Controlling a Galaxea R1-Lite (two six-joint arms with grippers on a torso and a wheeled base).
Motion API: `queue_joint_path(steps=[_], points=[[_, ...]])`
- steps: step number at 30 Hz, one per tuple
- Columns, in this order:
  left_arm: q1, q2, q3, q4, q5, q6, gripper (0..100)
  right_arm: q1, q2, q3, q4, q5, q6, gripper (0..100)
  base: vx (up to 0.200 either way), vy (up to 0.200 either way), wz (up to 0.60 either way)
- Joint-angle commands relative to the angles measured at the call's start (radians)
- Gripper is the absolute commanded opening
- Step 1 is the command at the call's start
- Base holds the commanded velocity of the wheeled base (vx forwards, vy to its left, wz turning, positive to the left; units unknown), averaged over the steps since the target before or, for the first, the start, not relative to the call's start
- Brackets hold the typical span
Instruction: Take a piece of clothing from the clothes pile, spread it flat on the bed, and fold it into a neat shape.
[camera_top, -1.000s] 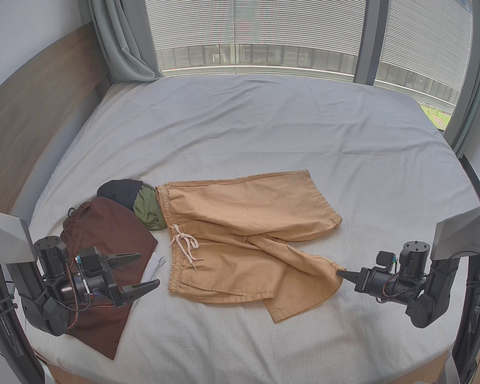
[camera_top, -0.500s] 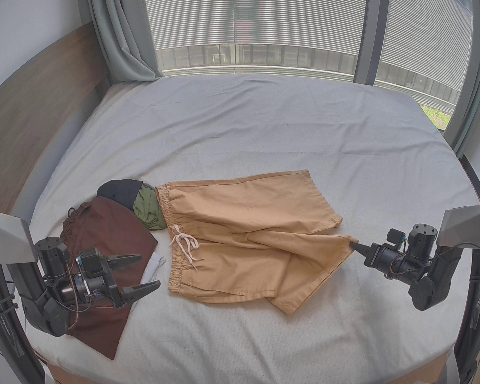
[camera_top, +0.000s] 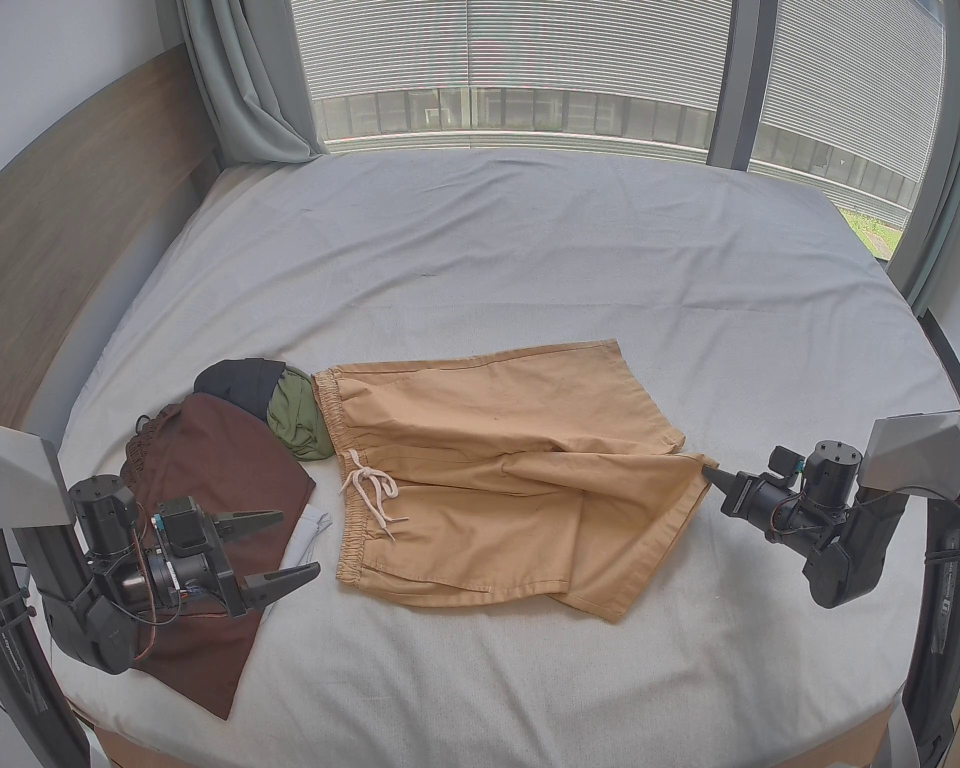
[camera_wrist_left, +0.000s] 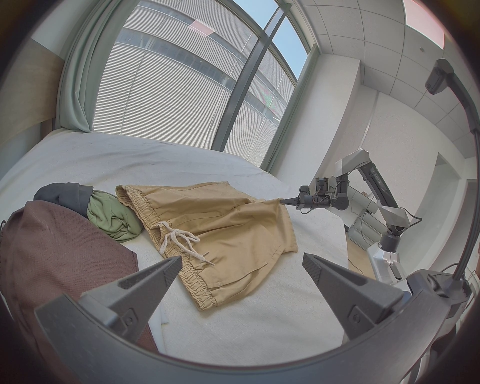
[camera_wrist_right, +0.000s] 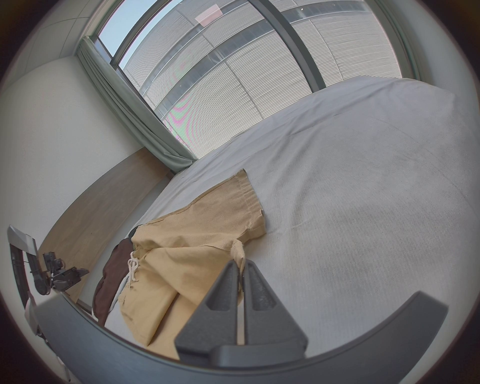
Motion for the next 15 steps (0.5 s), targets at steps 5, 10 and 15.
queue_joint_path(steps=[5, 10, 15], points=[[-0.001, 0.002, 0.001, -0.001, 0.0, -0.002, 100, 0.052, 0.073, -0.085, -0.002, -0.088, 0.0, 0, 0.0, 0.0, 0.0], [-0.001, 0.002, 0.001, -0.001, 0.0, -0.002, 100, 0.065, 0.075, -0.121, -0.001, -0.096, 0.003, 0, 0.0, 0.0, 0.0], [-0.001, 0.002, 0.001, -0.001, 0.0, -0.004, 100, 0.068, 0.113, -0.176, -0.002, -0.157, 0.005, 0, 0.0, 0.0, 0.0]])
